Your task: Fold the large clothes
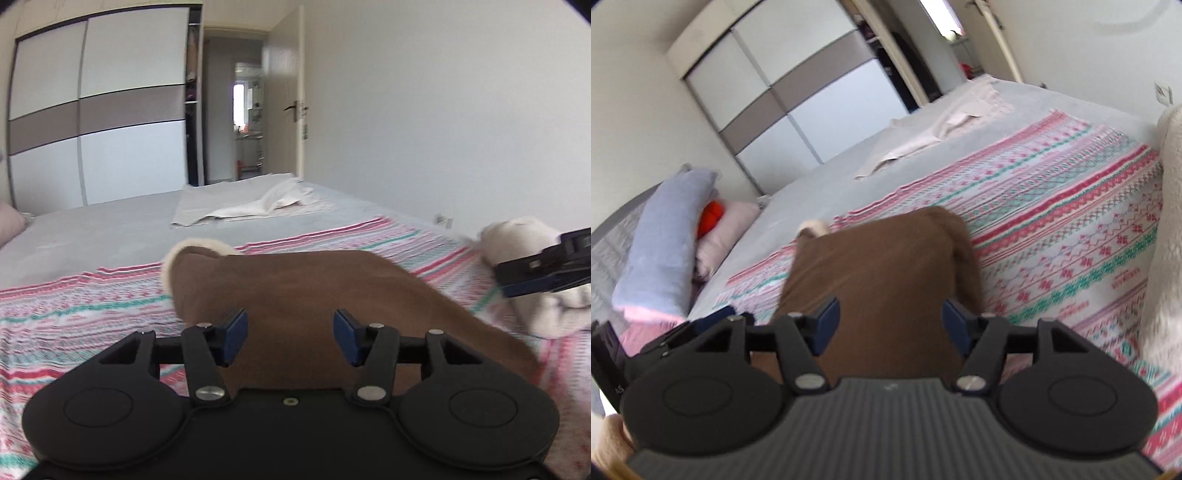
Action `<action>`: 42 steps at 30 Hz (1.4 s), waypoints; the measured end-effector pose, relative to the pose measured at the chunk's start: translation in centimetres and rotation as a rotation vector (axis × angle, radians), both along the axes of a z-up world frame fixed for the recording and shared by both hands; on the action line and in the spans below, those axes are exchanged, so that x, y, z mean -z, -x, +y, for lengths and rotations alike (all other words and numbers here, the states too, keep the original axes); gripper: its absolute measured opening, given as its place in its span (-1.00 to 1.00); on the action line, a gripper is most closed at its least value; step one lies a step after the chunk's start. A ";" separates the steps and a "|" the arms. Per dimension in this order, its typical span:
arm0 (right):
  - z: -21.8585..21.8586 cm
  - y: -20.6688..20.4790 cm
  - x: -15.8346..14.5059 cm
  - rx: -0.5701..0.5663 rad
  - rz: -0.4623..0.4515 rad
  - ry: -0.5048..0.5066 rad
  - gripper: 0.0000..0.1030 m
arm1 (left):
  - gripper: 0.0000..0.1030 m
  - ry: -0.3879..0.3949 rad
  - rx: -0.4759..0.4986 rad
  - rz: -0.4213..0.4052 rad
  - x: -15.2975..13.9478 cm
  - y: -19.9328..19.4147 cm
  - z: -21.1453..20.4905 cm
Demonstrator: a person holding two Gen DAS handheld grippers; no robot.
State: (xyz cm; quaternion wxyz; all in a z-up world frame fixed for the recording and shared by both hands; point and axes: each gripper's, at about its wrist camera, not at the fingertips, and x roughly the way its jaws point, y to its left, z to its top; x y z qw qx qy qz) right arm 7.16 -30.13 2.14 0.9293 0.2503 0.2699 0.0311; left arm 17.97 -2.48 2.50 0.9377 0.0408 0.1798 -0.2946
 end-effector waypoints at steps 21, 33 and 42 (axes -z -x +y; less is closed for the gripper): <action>7.7 5.9 1.4 0.042 0.055 0.356 0.61 | 0.48 -0.003 -0.216 0.239 1.7 8.9 0.8; 9.7 8.8 2.5 0.174 0.121 0.474 0.99 | 1.00 -0.108 -0.389 0.334 2.5 12.9 1.1; 11.1 9.2 3.0 0.186 0.155 0.527 0.99 | 1.00 -0.174 -0.533 0.318 3.2 13.9 1.1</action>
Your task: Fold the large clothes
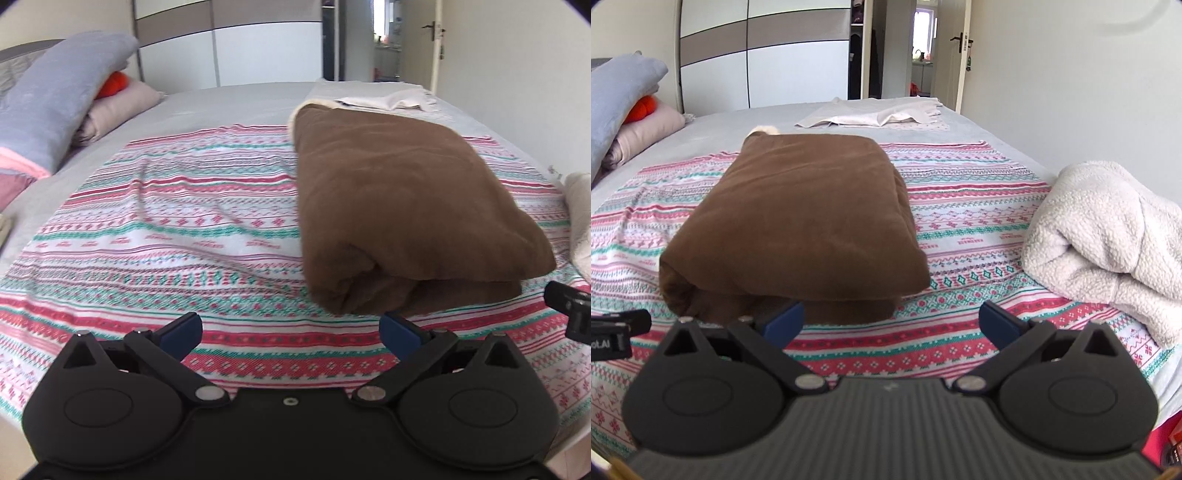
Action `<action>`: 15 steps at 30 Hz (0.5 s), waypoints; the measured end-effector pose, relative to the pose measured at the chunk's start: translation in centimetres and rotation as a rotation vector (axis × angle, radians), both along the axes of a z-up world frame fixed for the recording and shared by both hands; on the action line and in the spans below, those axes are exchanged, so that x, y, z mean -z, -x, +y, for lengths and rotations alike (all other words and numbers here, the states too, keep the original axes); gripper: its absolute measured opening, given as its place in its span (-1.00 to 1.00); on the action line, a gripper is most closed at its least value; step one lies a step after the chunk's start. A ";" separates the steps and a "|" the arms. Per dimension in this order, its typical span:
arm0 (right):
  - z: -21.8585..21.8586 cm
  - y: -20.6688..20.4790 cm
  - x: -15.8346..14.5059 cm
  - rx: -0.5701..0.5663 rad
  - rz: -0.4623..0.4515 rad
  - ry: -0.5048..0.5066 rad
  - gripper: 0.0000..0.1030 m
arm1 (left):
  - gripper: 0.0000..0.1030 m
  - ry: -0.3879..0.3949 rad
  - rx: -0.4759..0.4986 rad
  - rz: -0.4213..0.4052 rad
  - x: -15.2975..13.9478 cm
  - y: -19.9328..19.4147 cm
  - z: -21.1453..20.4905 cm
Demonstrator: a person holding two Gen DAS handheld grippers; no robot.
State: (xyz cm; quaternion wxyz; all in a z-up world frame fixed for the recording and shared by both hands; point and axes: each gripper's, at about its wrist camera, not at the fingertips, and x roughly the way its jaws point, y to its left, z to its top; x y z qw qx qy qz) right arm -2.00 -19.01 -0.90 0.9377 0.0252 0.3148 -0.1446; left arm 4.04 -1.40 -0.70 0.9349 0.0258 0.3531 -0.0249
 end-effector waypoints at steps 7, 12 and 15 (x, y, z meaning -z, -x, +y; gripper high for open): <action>0.7 0.0 0.3 -0.023 0.021 0.012 0.99 | 1.00 -0.006 -0.038 -0.003 0.3 0.7 0.0; 0.8 0.1 0.3 -0.028 0.020 0.014 0.99 | 1.00 -0.005 -0.026 -0.004 0.4 1.0 -0.2; 0.8 0.1 0.3 -0.027 0.021 0.014 0.99 | 1.00 -0.006 -0.022 -0.001 0.5 1.0 -0.3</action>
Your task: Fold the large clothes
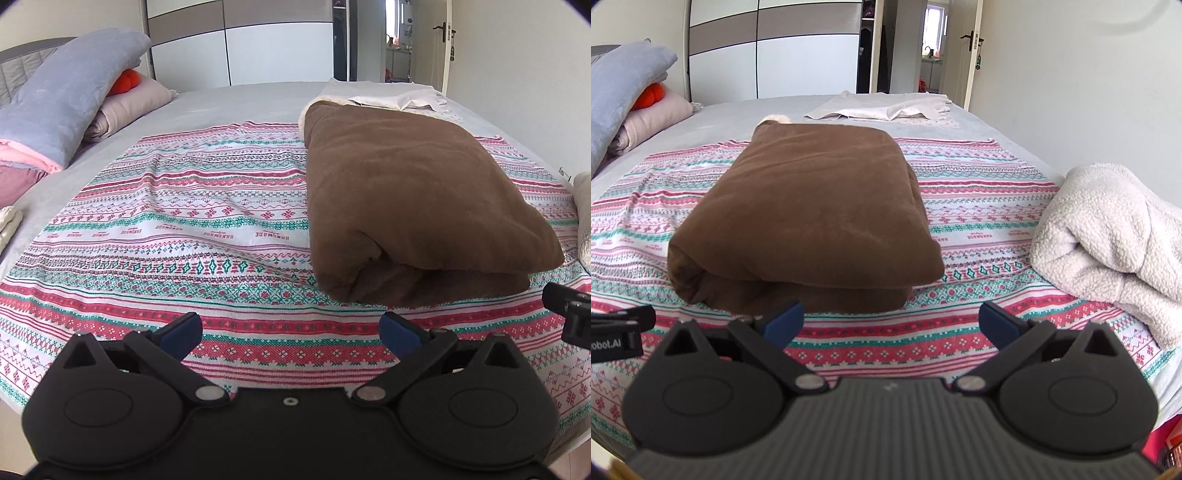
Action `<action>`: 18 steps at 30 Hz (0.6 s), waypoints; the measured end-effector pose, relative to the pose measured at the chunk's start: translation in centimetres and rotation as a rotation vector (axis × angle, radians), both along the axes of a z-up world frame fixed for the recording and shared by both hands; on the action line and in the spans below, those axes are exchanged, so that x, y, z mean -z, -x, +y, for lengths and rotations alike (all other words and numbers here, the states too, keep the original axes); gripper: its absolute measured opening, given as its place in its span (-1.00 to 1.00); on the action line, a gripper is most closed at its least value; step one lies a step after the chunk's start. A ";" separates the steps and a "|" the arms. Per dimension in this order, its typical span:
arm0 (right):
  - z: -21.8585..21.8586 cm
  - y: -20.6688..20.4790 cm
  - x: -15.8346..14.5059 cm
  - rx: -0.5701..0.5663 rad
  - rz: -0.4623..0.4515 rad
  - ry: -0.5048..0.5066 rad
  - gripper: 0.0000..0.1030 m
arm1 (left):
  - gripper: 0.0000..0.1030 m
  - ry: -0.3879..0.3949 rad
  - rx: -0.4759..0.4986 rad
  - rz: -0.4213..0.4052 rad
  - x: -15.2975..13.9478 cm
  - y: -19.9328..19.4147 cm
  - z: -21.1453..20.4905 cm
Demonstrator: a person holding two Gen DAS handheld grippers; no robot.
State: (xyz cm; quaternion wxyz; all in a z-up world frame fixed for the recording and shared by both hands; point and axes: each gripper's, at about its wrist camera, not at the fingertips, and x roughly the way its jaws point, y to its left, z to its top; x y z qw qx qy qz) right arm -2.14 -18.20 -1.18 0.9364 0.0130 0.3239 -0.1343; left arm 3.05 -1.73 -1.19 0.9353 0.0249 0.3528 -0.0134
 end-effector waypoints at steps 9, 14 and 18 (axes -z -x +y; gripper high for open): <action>-0.1 -0.1 0.1 0.001 0.003 0.001 0.99 | 1.00 0.014 0.017 0.008 0.1 0.1 -0.3; -0.2 -0.2 0.2 -0.004 0.008 0.003 0.99 | 1.00 0.019 0.028 0.015 0.1 0.2 -0.4; -0.2 -0.2 0.2 -0.004 0.008 0.003 0.99 | 1.00 0.020 0.031 0.021 0.2 0.2 -0.5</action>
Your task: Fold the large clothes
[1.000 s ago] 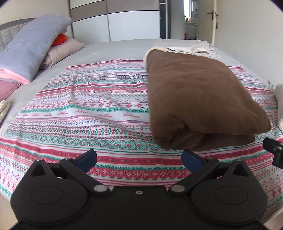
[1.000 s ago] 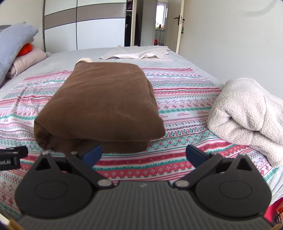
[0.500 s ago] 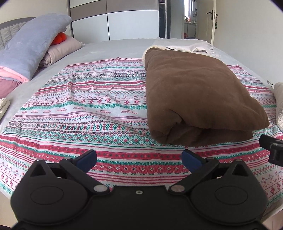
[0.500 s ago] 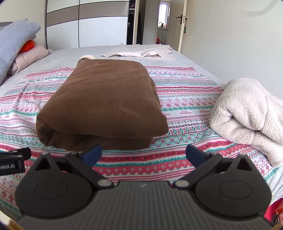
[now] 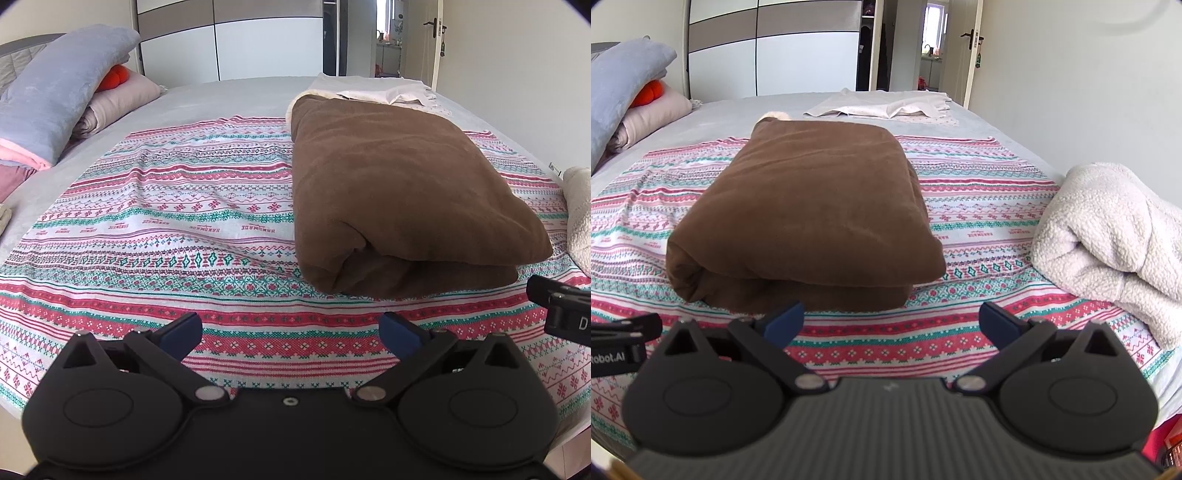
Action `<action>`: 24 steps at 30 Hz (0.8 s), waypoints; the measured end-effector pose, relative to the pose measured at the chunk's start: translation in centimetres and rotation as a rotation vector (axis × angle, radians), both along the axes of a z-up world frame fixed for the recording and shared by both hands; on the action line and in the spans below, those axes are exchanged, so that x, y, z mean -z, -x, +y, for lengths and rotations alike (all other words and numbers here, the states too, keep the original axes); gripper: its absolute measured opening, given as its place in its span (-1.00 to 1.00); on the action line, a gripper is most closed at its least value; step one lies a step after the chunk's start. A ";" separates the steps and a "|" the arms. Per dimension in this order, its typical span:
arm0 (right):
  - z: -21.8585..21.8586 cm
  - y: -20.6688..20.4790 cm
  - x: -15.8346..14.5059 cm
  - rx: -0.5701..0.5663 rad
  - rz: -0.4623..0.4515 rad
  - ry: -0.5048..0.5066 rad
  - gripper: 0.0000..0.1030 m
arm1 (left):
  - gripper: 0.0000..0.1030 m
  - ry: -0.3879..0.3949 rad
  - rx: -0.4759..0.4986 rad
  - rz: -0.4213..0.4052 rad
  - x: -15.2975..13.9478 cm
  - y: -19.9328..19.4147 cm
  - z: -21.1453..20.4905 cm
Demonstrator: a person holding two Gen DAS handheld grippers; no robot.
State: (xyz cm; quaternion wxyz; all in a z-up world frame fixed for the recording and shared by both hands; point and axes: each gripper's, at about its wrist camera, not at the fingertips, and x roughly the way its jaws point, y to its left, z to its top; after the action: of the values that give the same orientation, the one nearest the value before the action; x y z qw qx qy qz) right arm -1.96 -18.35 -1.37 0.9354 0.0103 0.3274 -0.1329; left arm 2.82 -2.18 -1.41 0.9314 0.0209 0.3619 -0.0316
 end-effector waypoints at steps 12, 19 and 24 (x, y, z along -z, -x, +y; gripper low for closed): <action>-0.1 -0.1 0.3 -0.007 0.010 0.000 0.99 | 1.00 0.004 0.006 0.010 0.2 0.0 -0.1; -0.2 -0.2 0.3 -0.009 0.014 -0.002 0.99 | 1.00 0.004 0.009 0.013 0.2 0.0 -0.2; -0.2 -0.2 0.3 -0.010 0.014 -0.003 0.99 | 1.00 0.006 0.012 0.016 0.3 0.0 -0.1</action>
State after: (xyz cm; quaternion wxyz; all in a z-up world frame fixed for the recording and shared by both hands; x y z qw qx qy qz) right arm -1.81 -18.55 -1.66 0.9337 0.0089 0.3342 -0.1280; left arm 2.84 -2.27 -1.72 0.9284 0.0200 0.3690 -0.0383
